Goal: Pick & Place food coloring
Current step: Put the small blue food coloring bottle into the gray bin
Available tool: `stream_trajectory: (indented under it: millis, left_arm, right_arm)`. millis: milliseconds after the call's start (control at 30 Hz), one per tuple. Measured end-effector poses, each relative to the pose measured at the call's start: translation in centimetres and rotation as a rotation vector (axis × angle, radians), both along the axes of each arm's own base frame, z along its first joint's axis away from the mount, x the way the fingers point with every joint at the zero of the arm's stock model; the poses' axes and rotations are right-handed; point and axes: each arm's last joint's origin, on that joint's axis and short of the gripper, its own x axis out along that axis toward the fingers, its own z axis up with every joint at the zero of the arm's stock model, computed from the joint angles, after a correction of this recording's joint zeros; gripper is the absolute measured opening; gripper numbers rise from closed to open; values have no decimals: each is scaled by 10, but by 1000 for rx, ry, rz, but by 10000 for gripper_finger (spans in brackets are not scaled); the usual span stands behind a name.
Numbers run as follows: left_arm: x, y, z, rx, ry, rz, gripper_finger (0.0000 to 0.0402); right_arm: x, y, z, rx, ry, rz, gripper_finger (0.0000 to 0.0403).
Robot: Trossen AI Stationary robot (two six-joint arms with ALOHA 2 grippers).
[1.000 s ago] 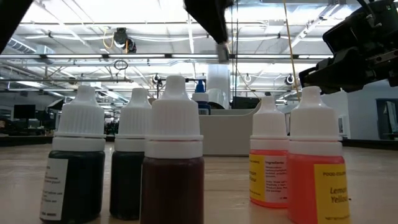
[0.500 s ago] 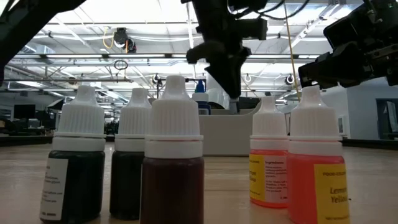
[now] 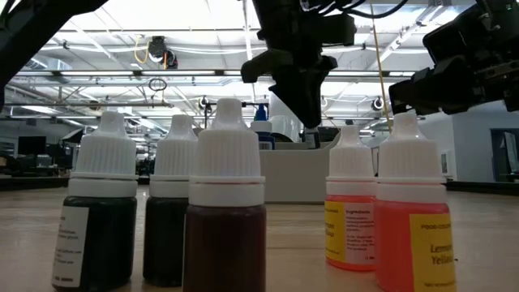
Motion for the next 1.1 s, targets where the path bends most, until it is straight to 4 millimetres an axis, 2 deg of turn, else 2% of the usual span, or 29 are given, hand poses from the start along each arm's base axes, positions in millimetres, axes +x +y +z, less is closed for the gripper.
stream_trajectory:
  millis: [167, 300, 500, 900, 1100]
  left_arm:
    - [0, 2, 0, -53, 4, -17, 64]
    - [0, 5, 0, -71, 5, -23, 52]
    - [-2, 12, -1, -21, 31, 16, 57]
    - [-8, -24, 4, -58, 40, -28, 52]
    - [-9, -31, -4, -70, 61, -16, 63]
  right_arm:
    - [1, -3, 0, -16, -1, -90, 0]
    - [1, -3, 0, -24, -3, -88, 0]
    - [1, -3, 0, -24, -3, -89, 0]
    - [1, -3, 0, -41, -8, -86, 0]
    - [1, -3, 2, -38, -31, -86, 0]
